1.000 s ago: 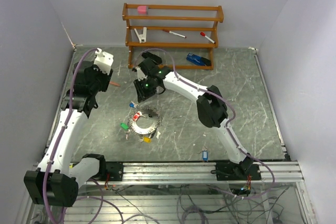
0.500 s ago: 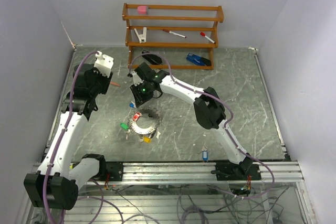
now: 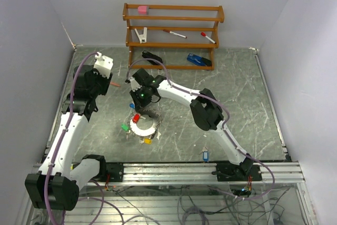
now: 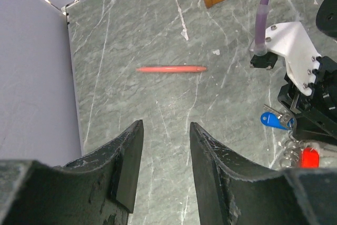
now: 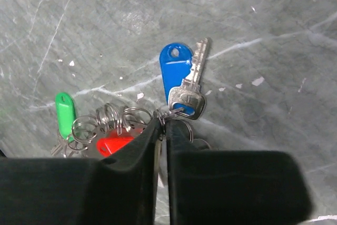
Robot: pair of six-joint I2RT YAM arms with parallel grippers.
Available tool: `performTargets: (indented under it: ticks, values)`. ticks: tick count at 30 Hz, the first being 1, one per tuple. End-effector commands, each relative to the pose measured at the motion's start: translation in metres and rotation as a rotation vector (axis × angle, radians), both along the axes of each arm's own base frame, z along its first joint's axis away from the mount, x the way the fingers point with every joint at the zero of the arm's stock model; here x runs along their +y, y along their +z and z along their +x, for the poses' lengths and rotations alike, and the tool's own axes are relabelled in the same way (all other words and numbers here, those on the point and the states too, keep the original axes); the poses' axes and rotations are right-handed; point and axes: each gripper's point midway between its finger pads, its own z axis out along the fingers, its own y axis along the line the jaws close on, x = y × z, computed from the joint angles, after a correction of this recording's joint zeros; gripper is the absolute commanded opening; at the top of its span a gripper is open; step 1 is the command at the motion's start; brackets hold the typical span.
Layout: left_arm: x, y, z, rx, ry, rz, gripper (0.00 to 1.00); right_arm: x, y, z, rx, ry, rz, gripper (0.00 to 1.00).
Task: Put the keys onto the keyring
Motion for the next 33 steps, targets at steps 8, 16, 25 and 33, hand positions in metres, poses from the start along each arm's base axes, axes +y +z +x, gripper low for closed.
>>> performTargets:
  ticks: [8,16,25,33]
  values:
    - [-0.007,0.018,0.005,-0.060,-0.029,-0.052,0.51,0.005,0.041,0.016,-0.127,-0.033,0.047,0.00]
    - [-0.073,0.048,-0.001,-0.068,-0.372,-0.217,0.58,-0.016,0.158,-0.005,-0.298,0.074,0.218,0.00]
    - [-0.121,0.074,-0.007,-0.130,-0.655,-0.338,0.72,-0.046,0.228,-0.045,-0.345,0.155,0.346,0.00]
    - [-0.148,0.097,-0.011,-0.173,-0.846,-0.395,0.74,-0.065,0.265,-0.076,-0.323,0.259,0.410,0.00]
